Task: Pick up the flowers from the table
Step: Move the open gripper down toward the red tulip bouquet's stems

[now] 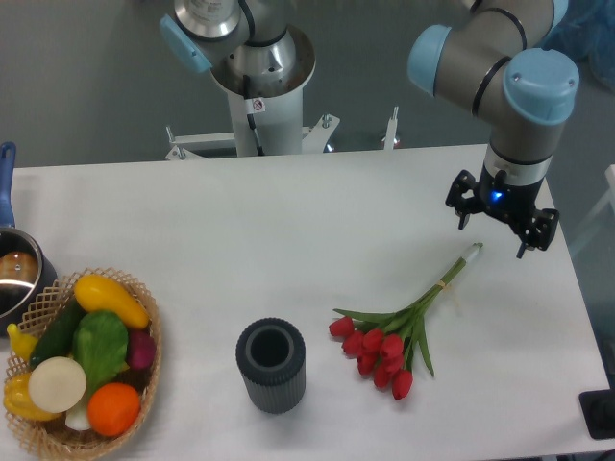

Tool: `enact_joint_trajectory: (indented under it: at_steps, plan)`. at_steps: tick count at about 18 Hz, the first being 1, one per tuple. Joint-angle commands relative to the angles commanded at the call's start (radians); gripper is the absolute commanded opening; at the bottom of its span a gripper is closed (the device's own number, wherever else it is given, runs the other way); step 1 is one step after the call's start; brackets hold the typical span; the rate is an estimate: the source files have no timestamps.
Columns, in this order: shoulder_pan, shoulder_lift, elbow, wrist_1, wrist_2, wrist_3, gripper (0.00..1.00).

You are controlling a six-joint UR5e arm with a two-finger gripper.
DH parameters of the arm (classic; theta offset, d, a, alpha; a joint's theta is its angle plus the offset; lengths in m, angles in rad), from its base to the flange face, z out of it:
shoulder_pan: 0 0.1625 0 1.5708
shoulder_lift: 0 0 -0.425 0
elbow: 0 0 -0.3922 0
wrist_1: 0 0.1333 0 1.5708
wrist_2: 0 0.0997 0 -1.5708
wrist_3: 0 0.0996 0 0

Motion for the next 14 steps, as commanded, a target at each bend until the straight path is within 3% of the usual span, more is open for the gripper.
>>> enact_joint_trajectory:
  at_steps: [5,8,9,12,14]
  plan:
    - [-0.015,-0.009,-0.003,0.003,0.003,-0.012,1.00]
    - [-0.049,-0.006,-0.052,0.026,0.037,-0.024,1.00]
    - [-0.058,-0.005,-0.084,0.061,0.046,-0.040,1.00]
    - [-0.074,0.005,-0.225,0.249,0.040,-0.052,1.00]
    - [-0.077,0.006,-0.274,0.313,0.041,-0.054,1.00]
